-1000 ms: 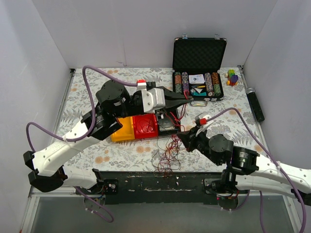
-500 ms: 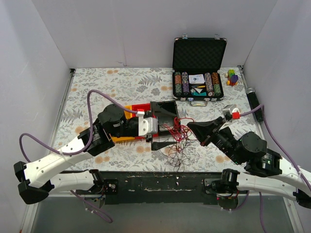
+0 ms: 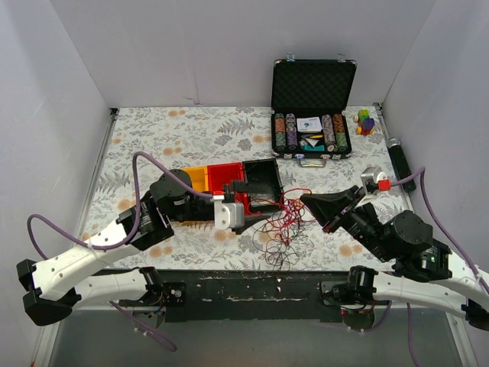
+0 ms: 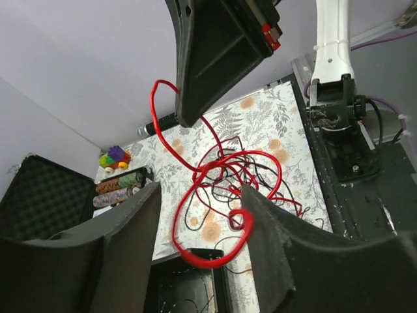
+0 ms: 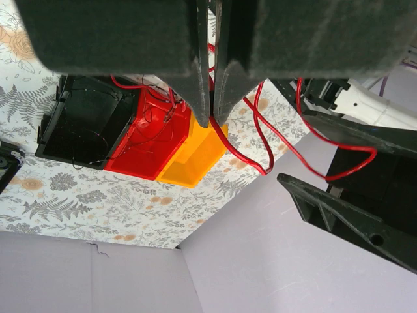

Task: Untangle the cables
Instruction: Untie the cable.

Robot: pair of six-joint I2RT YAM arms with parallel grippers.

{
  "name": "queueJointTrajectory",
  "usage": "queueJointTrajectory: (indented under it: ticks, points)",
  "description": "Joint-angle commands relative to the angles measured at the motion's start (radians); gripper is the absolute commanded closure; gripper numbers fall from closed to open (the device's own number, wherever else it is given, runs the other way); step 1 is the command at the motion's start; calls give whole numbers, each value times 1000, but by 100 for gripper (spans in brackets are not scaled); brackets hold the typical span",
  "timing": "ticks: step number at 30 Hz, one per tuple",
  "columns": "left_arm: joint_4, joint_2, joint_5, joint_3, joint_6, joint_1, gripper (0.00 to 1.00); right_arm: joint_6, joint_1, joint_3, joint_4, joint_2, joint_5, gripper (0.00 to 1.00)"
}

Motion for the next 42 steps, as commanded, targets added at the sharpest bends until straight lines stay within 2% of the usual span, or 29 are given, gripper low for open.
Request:
queueJointTrajectory:
  ticks: [1,2,3,6,8,9,10,11,12,16,21,24,26,28,29,32,34,37,42]
  points:
    - [-27,-18,26,-30,62,-1,58,-18,5,15,63,-28,-37,99]
    - [-24,-20,3,-47,84,0,65,-24,3,17,64,-31,-51,99]
    - [-22,-19,-27,-61,112,0,67,-27,3,20,66,-37,-62,99]
    - [-16,-26,-94,-125,213,13,67,-27,5,23,64,-60,-71,99]
    - [-33,-29,-125,-163,269,16,62,-27,3,26,64,-80,-74,99]
    - [-22,-29,-133,-177,269,25,58,-29,5,25,67,-90,-79,99]
    - [-15,-31,-130,-188,267,37,48,-30,3,23,70,-100,-85,99]
    - [4,-31,-127,-200,261,46,30,-30,5,22,73,-110,-89,99]
    - [24,-28,-133,-209,252,51,20,-35,5,20,73,-115,-99,99]
    - [74,-3,-131,-191,177,97,9,-36,5,31,57,-137,-109,99]
    - [94,37,-87,-144,51,152,8,-29,3,20,64,-161,-123,99]
    - [53,44,45,-86,20,175,7,-26,5,20,57,-158,-138,99]
    - [7,43,143,-55,87,175,6,-24,3,25,49,-155,-151,99]
    - [-42,40,179,-45,246,174,6,-24,5,31,46,-155,-155,99]
    - [-41,32,151,-50,313,174,6,-24,5,31,46,-157,-161,99]
    - [14,34,44,-47,387,190,6,-29,3,43,46,-163,-192,99]
    - [30,35,54,-23,391,230,5,-32,5,51,38,-164,-208,99]
    - [97,35,76,28,243,264,2,-32,6,67,9,-169,-189,99]
    - [-122,106,336,334,-79,275,2,-36,5,81,-32,-181,-143,99]
